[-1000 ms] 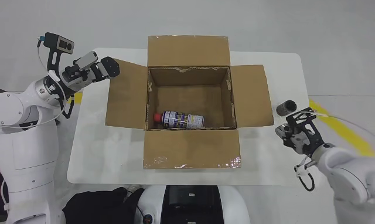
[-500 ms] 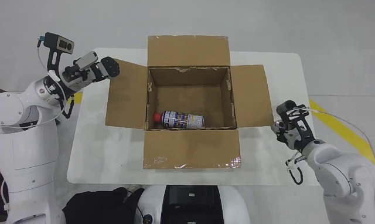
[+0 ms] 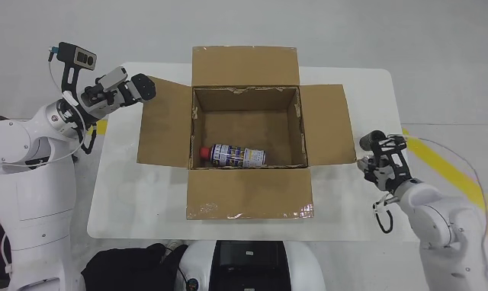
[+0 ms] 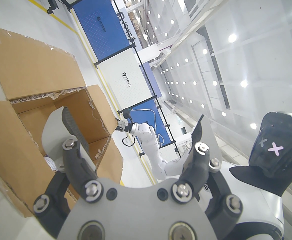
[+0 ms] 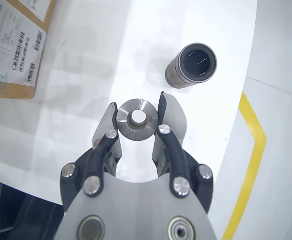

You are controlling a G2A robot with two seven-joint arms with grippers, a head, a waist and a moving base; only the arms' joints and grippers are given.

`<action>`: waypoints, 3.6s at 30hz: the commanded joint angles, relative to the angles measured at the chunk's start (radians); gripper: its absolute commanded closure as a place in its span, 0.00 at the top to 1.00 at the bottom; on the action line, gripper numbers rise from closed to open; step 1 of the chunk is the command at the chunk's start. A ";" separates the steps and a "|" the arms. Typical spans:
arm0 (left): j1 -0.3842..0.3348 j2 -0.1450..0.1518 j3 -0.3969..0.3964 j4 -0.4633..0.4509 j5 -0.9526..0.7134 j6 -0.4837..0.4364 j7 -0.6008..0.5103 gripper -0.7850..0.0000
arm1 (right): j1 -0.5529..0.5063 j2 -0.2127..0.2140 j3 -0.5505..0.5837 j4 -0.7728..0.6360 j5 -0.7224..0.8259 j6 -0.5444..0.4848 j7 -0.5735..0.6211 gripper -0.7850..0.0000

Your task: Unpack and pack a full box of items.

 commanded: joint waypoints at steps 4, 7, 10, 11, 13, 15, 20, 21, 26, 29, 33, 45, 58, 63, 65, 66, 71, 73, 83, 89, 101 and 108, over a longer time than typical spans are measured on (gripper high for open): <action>0.000 0.000 0.000 0.000 0.000 0.000 0.000 1.00 | 0.024 -0.001 -0.013 0.058 0.002 0.025 -0.014 0.00; 0.000 0.000 0.000 0.000 0.000 0.000 0.000 1.00 | 0.032 -0.003 -0.017 0.084 -0.019 0.082 -0.041 0.00; 0.000 0.000 0.000 0.000 0.000 0.000 0.000 1.00 | 0.038 -0.004 -0.032 0.099 -0.056 0.101 -0.066 0.00; 0.000 0.000 0.000 0.000 0.000 0.000 0.000 1.00 | 0.041 -0.004 -0.038 0.107 -0.060 0.104 -0.071 0.00; 0.000 0.000 0.000 0.000 0.000 0.000 0.000 1.00 | 0.049 -0.005 -0.043 0.124 -0.061 0.119 -0.077 0.00; 0.000 0.000 0.000 0.000 0.000 0.000 0.000 1.00 | 0.055 -0.007 -0.048 0.136 -0.060 0.129 -0.085 0.00; 0.000 0.000 0.000 0.000 0.000 0.000 0.000 1.00 | 0.066 -0.008 -0.056 0.158 -0.063 0.137 -0.093 0.00; 0.000 0.000 0.000 0.000 0.000 0.000 0.000 1.00 | 0.067 -0.008 -0.058 0.162 -0.063 0.138 -0.095 0.00; 0.000 0.000 0.000 0.000 0.000 0.000 0.000 1.00 | 0.071 -0.009 -0.064 0.172 -0.063 0.148 -0.102 0.16; 0.000 0.000 0.000 0.000 0.000 0.000 0.000 1.00 | 0.070 -0.010 -0.069 0.173 -0.065 0.152 -0.106 0.30; 0.000 0.000 0.000 0.000 0.000 0.000 0.000 1.00 | 0.068 -0.011 -0.072 0.173 -0.067 0.158 -0.107 0.42; 0.000 0.000 0.000 0.000 0.000 0.000 0.000 1.00 | 0.013 -0.011 -0.023 0.058 -0.076 0.190 -0.118 0.65; 0.000 0.000 0.000 0.000 0.000 0.000 0.000 1.00 | -0.052 -0.009 0.094 -0.261 -0.049 0.187 -0.111 0.73; 0.000 0.000 0.000 0.000 0.000 0.000 0.000 1.00 | 0.017 -0.005 0.055 -0.328 -0.018 0.119 -0.096 0.90; 0.000 0.000 0.000 0.000 0.000 0.000 0.000 1.00 | 0.052 -0.004 0.023 -0.343 0.008 0.085 -0.082 1.00; 0.000 0.000 0.000 0.000 0.000 0.000 0.000 1.00 | 0.071 -0.003 0.004 -0.353 0.013 0.069 -0.071 1.00; 0.000 0.000 0.000 0.000 0.000 0.000 0.000 1.00 | 0.157 -0.002 -0.118 -0.354 0.045 0.010 -0.039 1.00; 0.000 0.000 0.000 0.000 0.000 0.000 0.000 1.00 | 0.179 -0.003 -0.165 -0.350 0.043 0.005 -0.034 1.00; 0.000 0.000 0.000 0.000 0.000 0.000 0.000 1.00 | 0.219 -0.003 -0.263 -0.354 0.050 -0.044 -0.001 1.00; 0.000 0.000 0.000 0.000 0.000 0.000 0.000 1.00 | 0.219 -0.003 -0.263 -0.354 0.050 -0.044 -0.001 1.00; 0.000 0.000 0.000 0.000 0.000 0.000 0.000 1.00 | 0.249 -0.002 -0.288 -0.329 0.069 -0.102 -0.010 1.00; 0.000 0.000 0.000 0.000 0.000 0.000 0.000 1.00 | 0.490 -0.012 -0.416 -0.196 0.220 -0.150 0.124 1.00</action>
